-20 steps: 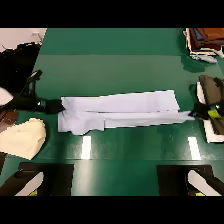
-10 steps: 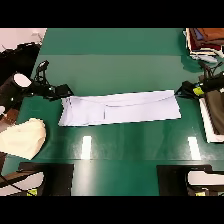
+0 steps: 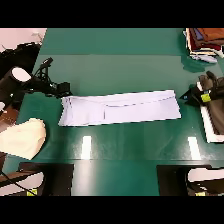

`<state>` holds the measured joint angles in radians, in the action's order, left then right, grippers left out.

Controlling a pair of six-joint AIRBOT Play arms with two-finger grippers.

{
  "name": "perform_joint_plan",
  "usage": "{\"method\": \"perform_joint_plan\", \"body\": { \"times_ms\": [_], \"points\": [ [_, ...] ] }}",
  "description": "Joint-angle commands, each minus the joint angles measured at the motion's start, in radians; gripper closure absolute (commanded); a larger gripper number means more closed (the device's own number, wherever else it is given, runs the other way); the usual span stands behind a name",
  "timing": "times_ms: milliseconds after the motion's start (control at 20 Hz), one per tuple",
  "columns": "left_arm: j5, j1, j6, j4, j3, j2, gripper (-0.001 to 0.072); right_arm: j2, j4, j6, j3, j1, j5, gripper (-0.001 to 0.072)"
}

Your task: Fold the shirts.

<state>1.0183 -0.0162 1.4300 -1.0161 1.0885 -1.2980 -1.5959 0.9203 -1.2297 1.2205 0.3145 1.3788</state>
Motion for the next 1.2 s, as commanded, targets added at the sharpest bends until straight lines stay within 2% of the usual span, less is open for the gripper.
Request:
{"method": "perform_joint_plan", "body": {
  "times_ms": [0, 100, 150, 250, 350, 500, 750, 950, 1150],
  "points": [
    [-0.024, -0.080, -0.005, 0.014, 0.002, -0.009, 0.0674, -0.040, -0.049, 0.060, -0.091, 0.028, -0.010, 0.0180],
    [-0.077, -0.143, 0.037, 0.015, 0.001, -0.010, 0.0675, -0.079, -0.083, 0.062, -0.098, -0.003, -0.020, 0.0183],
    [-0.106, -0.168, 0.058, 0.018, 0.001, -0.010, 0.0684, -0.094, -0.105, 0.065, -0.098, -0.026, -0.027, 0.0217],
    [-0.164, -0.218, 0.066, 0.026, 0.002, -0.012, 0.0684, -0.106, -0.137, 0.097, -0.098, -0.069, -0.056, 0.0360],
    [-0.188, -0.261, 0.066, 0.066, 0.013, -0.041, 0.0684, -0.099, -0.142, 0.122, -0.085, -0.100, -0.069, 0.0699],
    [-0.192, -0.327, 0.066, 0.105, 0.075, -0.145, 0.0684, -0.048, -0.156, 0.128, -0.013, -0.108, -0.010, 0.0696],
    [-0.191, -0.452, 0.067, 0.150, 0.269, -0.373, 0.0684, 0.125, -0.327, 0.085, 0.111, -0.149, 0.063, 0.0696],
    [-0.171, -0.541, 0.087, 0.164, 0.402, -0.516, 0.0684, 0.218, -0.352, 0.058, 0.201, -0.272, 0.061, 0.0696],
    [-0.181, -0.572, 0.092, 0.163, 0.431, -0.557, 0.0684, 0.234, -0.352, 0.043, 0.298, -0.397, 0.058, 0.0696]
  ]
}}
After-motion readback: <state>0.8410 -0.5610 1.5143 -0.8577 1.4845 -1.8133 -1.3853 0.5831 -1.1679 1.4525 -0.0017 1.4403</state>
